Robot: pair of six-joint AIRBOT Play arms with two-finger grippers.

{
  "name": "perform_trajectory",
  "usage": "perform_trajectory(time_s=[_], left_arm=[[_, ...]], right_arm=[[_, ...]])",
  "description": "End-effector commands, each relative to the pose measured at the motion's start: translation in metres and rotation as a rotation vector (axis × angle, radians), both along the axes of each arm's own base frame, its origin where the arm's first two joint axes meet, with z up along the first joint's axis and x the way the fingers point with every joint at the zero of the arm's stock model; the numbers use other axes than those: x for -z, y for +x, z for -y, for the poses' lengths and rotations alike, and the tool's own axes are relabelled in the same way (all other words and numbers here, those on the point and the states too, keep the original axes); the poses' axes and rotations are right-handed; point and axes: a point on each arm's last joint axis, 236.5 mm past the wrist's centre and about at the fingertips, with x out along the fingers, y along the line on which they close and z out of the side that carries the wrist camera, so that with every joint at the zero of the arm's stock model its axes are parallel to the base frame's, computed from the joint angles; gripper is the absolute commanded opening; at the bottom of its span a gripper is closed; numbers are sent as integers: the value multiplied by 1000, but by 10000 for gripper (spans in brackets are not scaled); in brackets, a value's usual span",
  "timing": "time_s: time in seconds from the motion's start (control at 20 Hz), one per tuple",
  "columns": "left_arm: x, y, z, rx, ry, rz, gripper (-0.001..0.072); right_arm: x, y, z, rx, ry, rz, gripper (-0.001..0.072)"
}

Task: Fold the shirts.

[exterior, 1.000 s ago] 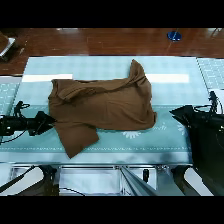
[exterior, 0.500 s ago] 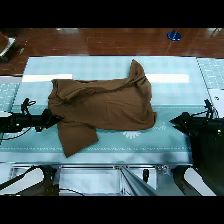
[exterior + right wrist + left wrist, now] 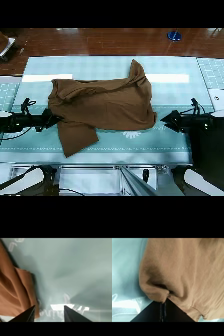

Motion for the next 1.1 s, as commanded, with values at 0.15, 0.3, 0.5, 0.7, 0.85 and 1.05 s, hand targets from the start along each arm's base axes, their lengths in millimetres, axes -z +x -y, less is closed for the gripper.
perform_trajectory(time_s=[0.15,0.3,0.5,0.7,0.85,1.05], left_arm=[[-1,-2,2,7,-8,-5,17],[-1,-2,3,10,-11,-7,17],[-16,6,4,24,-24,23,17],[-160,90,0,11,-34,475,16],[-360,117,2,-37,0,993,16],[-549,52,8,-25,355,1454,16]], right_arm=[[7,38,-34,-100,-31,4,406],[11,40,-55,-164,-25,-11,323],[-26,58,-70,-311,-17,98,27],[-176,132,-37,-295,-151,429,26],[-331,144,-15,-251,-351,770,26],[-491,70,-2,-162,-580,1139,27]])
